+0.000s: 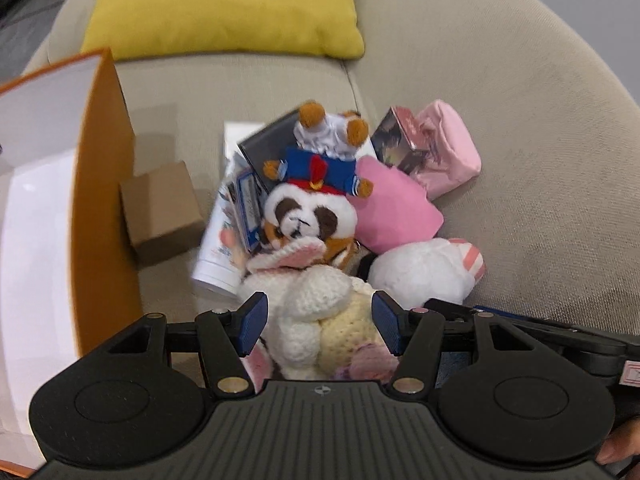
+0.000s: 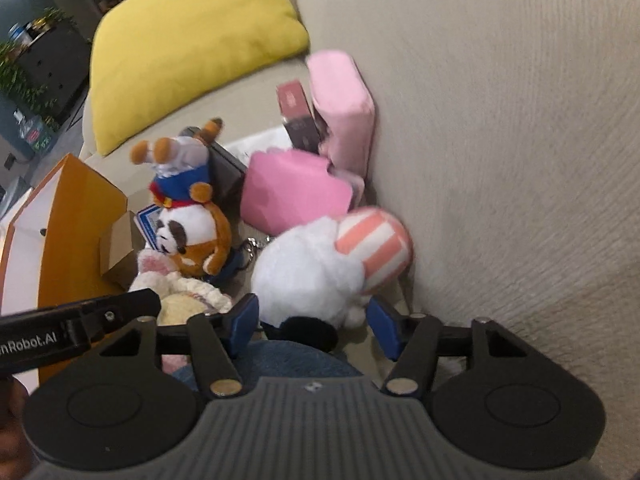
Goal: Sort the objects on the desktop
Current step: 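Reach the left gripper toward the crocheted white bunny in the toy pile, then grasp the crocheted bunny with the left gripper while the right grasps the white dog plush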
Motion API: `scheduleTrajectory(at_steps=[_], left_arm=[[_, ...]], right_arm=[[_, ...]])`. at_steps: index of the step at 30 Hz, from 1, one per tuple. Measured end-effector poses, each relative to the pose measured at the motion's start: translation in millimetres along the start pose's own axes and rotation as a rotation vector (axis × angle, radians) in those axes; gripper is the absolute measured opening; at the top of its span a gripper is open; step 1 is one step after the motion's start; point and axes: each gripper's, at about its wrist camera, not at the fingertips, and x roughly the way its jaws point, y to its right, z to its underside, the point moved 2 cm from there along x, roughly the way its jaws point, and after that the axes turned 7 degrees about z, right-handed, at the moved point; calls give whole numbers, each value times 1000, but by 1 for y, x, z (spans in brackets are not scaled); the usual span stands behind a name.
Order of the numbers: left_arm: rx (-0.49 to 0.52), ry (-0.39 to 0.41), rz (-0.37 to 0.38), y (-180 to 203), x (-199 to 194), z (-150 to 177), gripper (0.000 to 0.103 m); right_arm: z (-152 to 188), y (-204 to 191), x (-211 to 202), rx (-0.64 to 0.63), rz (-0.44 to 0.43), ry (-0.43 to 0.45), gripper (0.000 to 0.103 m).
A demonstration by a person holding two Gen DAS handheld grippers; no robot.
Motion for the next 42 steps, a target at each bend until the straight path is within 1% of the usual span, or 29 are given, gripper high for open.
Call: scheduleTrajectory(at_steps=[4,6,11,13,15,16,19,21,26,29,32,35,39,42], left_arm=[[-14,-25,-8,2,9,-5,72],[-40,-47,-2,-1,15,-7,75],[-101,-99,20,-7,26,-8,84],[-118,-120,28,-9,31,-6,85],[-163,-168,56,-15,35,-2,86],[-163,-201,62,-16,39,1,86],[-191,-159,77,-18,35,6,83],[-191,-144,83,-19,31,7,80],[-144,-104,70,-15,15,11,75],[-116,-69,71,-12,0,12,74],[-78,4,55,-11,-22,14,74],[-52,72,48,-11,-43,15,74],[-15,149,33,-9,-69,17,74],[9,192,47,-7,-88,18,74]], right_arm=[[-2,10,19,74,-58,-76,64],[-2,11,26,102,-87,-100,66],[-7,14,35,145,-128,-121,67],[-10,13,37,158,-142,-126,67],[-12,13,39,172,-151,-133,67],[-12,13,39,178,-156,-134,67],[-12,10,36,168,-159,-117,65],[-11,8,32,165,-156,-99,63],[-7,-3,15,100,-118,-40,58],[-8,-12,-1,34,-93,24,56],[-12,-15,-13,-18,-90,67,55],[-7,-14,-25,-57,-100,98,55],[-5,-21,-39,-112,-97,145,54],[-3,-25,-54,-143,-107,181,54]])
